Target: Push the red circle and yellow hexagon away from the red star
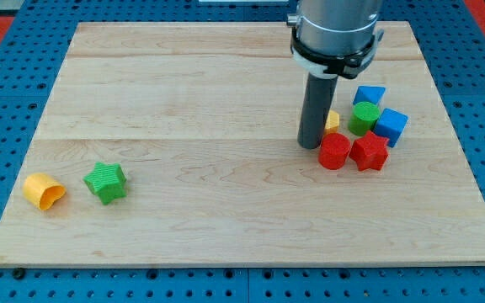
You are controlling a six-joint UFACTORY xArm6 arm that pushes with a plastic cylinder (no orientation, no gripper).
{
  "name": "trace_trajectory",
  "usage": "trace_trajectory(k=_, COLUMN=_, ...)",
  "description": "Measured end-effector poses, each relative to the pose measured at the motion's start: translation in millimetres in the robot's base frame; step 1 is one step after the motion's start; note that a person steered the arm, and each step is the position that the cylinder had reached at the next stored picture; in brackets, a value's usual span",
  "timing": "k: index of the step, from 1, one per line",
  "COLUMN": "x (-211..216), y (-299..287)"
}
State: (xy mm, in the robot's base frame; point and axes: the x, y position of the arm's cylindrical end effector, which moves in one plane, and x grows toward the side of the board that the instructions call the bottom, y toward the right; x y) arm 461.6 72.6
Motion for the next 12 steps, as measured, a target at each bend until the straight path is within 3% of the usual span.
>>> trace_trajectory(k=1, x=70, y=-41)
trace_trajectory(k=2, x=93, y=33)
trace_trajectory(k=3, x=82, y=82)
trace_trajectory(k=12, x=65, y=48)
